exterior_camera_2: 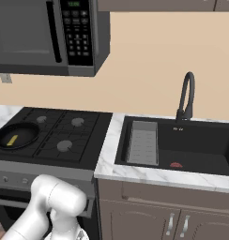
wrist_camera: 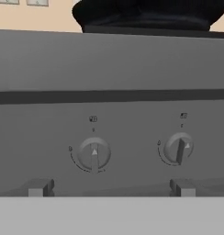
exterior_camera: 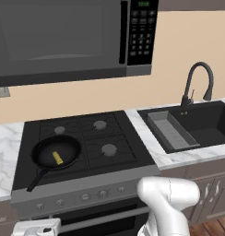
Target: Pick up the butter stick and place it in the pan. Then turn on the burner for the pan.
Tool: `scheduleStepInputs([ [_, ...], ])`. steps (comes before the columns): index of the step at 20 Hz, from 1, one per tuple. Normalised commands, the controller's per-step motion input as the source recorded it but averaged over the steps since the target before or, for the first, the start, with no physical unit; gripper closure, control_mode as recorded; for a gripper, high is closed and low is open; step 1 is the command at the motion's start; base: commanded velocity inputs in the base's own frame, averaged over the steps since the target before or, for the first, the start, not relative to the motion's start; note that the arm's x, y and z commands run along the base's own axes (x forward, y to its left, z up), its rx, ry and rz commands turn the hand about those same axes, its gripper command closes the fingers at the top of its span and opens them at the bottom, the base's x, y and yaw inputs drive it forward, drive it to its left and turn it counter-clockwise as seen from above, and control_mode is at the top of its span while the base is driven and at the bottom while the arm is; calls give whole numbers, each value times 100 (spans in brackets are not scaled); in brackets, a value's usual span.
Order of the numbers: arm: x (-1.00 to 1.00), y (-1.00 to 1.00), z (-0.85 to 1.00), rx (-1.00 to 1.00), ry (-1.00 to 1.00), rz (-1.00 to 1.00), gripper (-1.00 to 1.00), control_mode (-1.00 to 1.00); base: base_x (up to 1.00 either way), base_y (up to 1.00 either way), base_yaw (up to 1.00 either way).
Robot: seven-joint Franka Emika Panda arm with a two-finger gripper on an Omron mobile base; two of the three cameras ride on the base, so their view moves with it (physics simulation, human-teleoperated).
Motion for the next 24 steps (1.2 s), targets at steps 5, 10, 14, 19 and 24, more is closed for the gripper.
scheduleStepInputs([
  [5,10,0,0,0,0,8,-100,-100,0,0,0],
  [10,17,0,0,0,0,7,-100,-100,0,0,0],
  [14,15,1,0,0,0,6,-100,-100,0,0,0],
  [19,16,4,0,0,0,2,-100,-100,0,0,0],
  [24,6,9,0,0,0,0,-100,-100,0,0,0],
])
